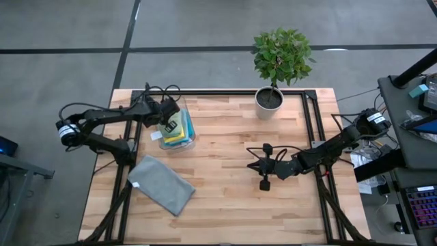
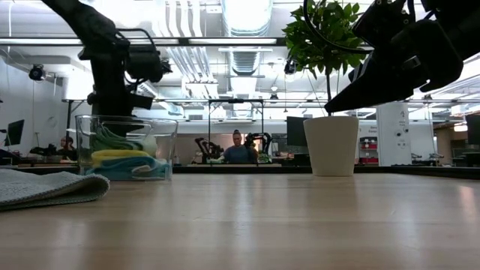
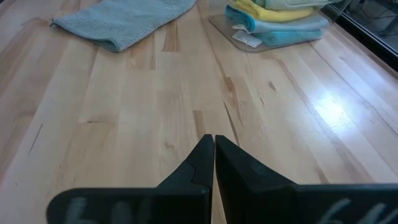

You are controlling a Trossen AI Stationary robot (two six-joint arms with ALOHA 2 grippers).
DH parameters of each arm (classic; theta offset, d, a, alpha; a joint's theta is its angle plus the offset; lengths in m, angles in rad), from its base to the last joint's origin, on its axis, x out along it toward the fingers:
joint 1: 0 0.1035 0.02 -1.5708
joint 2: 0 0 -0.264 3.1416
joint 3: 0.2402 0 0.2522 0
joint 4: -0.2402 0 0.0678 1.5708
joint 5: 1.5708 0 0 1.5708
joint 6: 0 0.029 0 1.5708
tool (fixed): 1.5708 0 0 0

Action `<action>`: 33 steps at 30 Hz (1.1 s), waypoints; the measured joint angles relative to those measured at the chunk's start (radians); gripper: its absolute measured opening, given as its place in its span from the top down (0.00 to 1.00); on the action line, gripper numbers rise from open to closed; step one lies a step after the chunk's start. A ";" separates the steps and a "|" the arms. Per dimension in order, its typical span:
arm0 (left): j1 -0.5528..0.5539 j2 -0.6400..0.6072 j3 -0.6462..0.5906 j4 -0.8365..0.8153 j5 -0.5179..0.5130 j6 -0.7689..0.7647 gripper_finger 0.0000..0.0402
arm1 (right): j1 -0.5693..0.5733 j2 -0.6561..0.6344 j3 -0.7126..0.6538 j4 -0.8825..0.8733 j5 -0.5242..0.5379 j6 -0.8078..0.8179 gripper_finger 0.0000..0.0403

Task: Fold microfiber towels
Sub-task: Stack the folded light green microfiber towel on top of the yellow microfiber towel on the bin

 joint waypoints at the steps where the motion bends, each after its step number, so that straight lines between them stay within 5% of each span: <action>1: -0.003 0.000 0.011 -0.021 0.005 -0.006 0.88 | 0.000 0.000 0.000 0.000 0.000 -0.002 0.98; 6: -0.015 -0.013 0.138 -0.201 0.117 -0.024 0.88 | 0.000 0.000 0.000 0.000 0.001 -0.008 0.98; 13: -0.055 -0.018 0.210 -0.434 0.457 0.051 0.88 | 0.000 0.000 0.000 0.000 0.000 -0.007 0.98; 24: -0.124 0.029 0.123 -0.378 0.407 -0.029 0.88 | 0.000 0.000 0.000 0.000 0.000 -0.005 0.98; 33: -0.129 0.040 0.181 -0.407 0.416 -0.050 0.88 | 0.000 0.000 0.000 0.000 0.000 -0.005 0.98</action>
